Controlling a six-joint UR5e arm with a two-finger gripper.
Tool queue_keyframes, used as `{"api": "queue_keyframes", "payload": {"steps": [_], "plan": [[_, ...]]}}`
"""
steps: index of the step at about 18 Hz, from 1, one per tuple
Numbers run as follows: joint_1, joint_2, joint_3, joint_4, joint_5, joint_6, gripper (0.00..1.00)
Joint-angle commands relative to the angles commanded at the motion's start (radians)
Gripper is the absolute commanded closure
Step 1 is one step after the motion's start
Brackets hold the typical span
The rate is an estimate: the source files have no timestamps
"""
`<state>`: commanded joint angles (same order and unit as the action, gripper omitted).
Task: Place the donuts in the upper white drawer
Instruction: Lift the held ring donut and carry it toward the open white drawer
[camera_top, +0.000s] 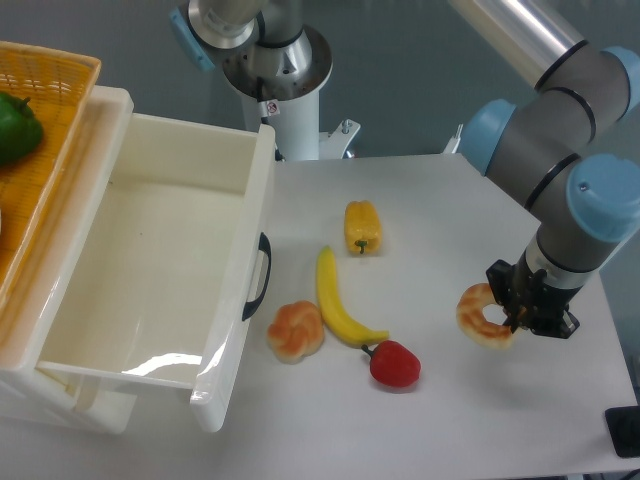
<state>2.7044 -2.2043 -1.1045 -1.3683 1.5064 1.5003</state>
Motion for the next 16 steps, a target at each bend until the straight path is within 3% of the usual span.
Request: {"api": "queue_keyframes", "payload": {"steps": [5, 11, 16], "plan": [[-0.015, 0.024, -0.015, -0.003, 0.002, -0.009, 0.97], [-0.08, 0.074, -0.017, -0.032, -0.03, -0.154, 0.97], [-0.113, 0.156, -0.061, -0.037, -0.106, -0.257, 1.0]]}}
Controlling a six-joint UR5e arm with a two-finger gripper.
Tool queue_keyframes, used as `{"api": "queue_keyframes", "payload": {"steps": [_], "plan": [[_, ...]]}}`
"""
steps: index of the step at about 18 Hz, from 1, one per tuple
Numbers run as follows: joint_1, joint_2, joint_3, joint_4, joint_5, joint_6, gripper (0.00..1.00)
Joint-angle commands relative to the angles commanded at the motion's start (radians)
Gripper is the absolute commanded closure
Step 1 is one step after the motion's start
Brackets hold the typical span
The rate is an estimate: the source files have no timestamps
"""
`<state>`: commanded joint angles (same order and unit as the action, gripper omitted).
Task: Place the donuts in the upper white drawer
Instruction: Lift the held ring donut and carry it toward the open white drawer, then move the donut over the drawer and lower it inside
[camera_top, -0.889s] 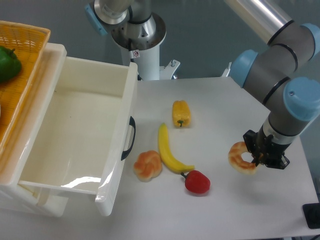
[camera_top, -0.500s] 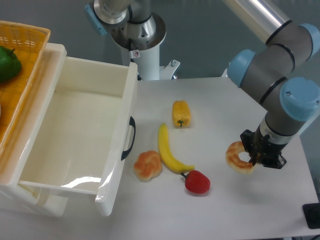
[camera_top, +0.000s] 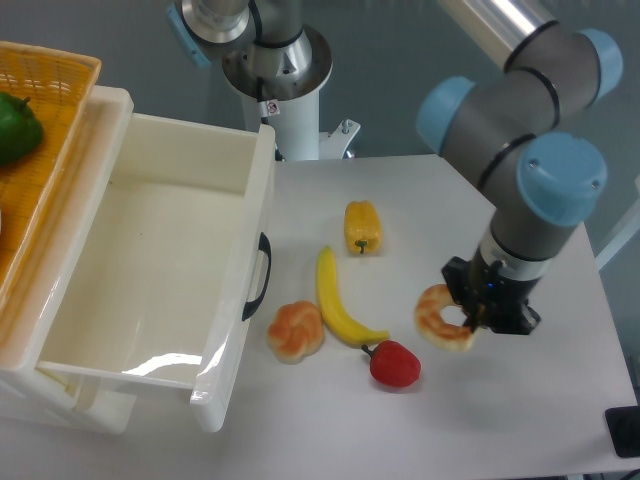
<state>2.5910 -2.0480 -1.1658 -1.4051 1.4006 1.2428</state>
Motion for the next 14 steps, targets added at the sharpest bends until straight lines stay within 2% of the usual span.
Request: {"api": "queue_keyframes", "payload": {"steps": [2, 6, 12, 14], "plan": [[-0.015, 0.038, -0.017, -0.002, -0.038, -0.06, 1.0], [-0.046, 0.138, -0.09, -0.008, -0.133, -0.138, 1.0], [-0.092, 0.229, -0.094, -0.02, -0.241, -0.281, 0.99], [-0.109, 0.239, -0.101, -0.02, -0.276, -0.328, 0.99]]}}
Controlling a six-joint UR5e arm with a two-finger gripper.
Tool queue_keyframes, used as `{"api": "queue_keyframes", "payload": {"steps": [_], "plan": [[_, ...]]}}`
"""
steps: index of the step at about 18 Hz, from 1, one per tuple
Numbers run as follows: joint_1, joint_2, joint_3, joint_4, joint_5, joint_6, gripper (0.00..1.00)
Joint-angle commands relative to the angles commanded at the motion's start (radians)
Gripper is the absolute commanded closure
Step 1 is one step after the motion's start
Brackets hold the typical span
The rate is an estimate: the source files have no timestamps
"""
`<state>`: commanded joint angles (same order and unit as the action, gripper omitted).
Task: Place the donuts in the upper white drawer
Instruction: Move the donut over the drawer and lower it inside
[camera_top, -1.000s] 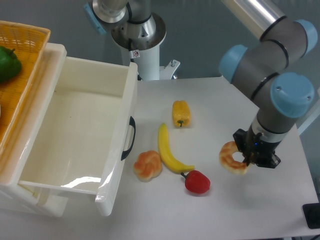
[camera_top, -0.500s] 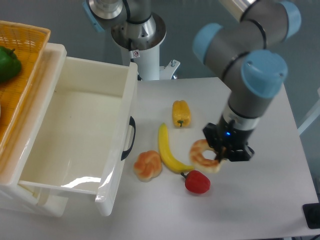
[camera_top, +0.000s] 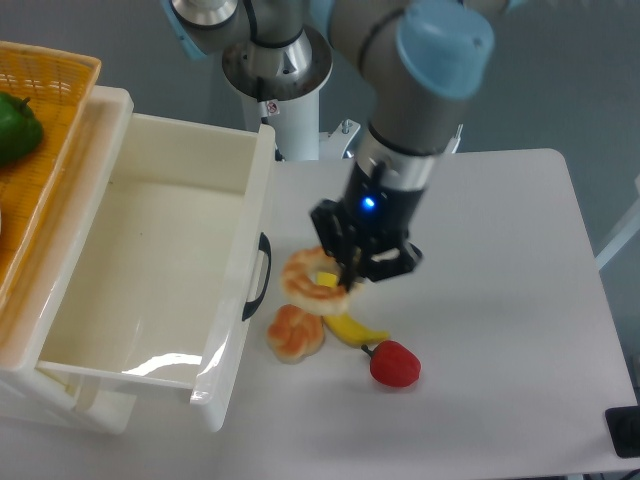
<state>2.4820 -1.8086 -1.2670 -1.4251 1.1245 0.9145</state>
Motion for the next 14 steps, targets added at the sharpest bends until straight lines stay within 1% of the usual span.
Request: {"api": "queue_keyframes", "payload": {"steps": [2, 6, 7, 9, 10, 12, 13, 14], "plan": [[-0.028, 0.008, -0.014, 0.006, -0.002, -0.028, 0.99], [-0.092, 0.011, -0.063, 0.009, -0.002, -0.078, 0.97], [-0.112, 0.015, -0.081, 0.009, 0.0, -0.082, 0.97], [-0.123, 0.044, -0.13, 0.009, -0.002, -0.075, 0.95], [-0.127, 0.049, -0.15, 0.009, -0.003, -0.071, 0.91], [-0.158, 0.052, -0.157, 0.005, -0.002, -0.071, 0.83], [-0.166, 0.052, -0.157, 0.003, -0.002, -0.071, 0.77], [-0.175, 0.052, -0.157, 0.003, -0.002, -0.071, 0.62]]}}
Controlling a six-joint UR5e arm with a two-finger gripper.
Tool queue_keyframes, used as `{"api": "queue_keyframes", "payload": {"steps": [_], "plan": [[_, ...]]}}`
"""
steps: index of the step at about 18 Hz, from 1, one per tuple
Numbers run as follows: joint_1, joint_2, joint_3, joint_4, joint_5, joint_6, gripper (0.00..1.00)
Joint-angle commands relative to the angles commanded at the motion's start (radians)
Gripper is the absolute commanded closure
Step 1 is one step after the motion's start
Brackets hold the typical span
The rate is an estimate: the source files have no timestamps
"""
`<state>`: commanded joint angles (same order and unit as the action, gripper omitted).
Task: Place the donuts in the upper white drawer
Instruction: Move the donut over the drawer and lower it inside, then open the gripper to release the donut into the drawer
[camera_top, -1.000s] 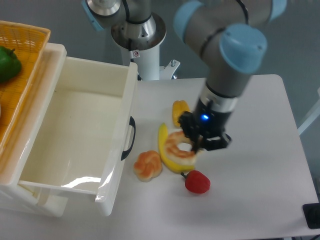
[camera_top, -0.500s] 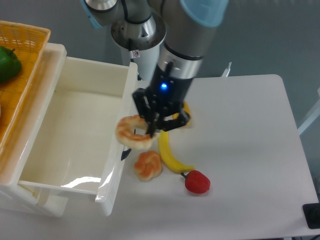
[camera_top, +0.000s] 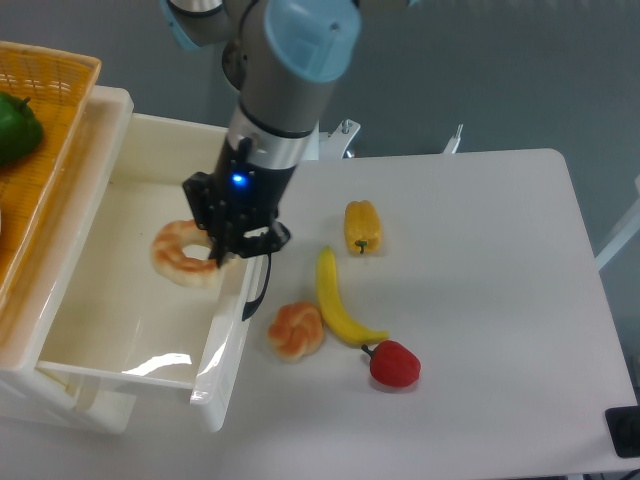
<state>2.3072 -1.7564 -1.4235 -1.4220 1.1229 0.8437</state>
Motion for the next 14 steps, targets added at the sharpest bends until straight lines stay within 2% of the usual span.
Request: {"api": "queue_keyframes", "payload": {"steps": [1, 2, 3, 14], "plan": [[-0.008, 0.0, 0.0, 0.0, 0.0, 0.0, 0.48], [-0.009, 0.0, 0.0, 0.002, 0.002, 0.0, 0.19], [-0.009, 0.0, 0.002, 0.003, 0.005, -0.002, 0.0], [0.02, -0.006, 0.006, 0.003, 0.008, -0.003, 0.0]]}}
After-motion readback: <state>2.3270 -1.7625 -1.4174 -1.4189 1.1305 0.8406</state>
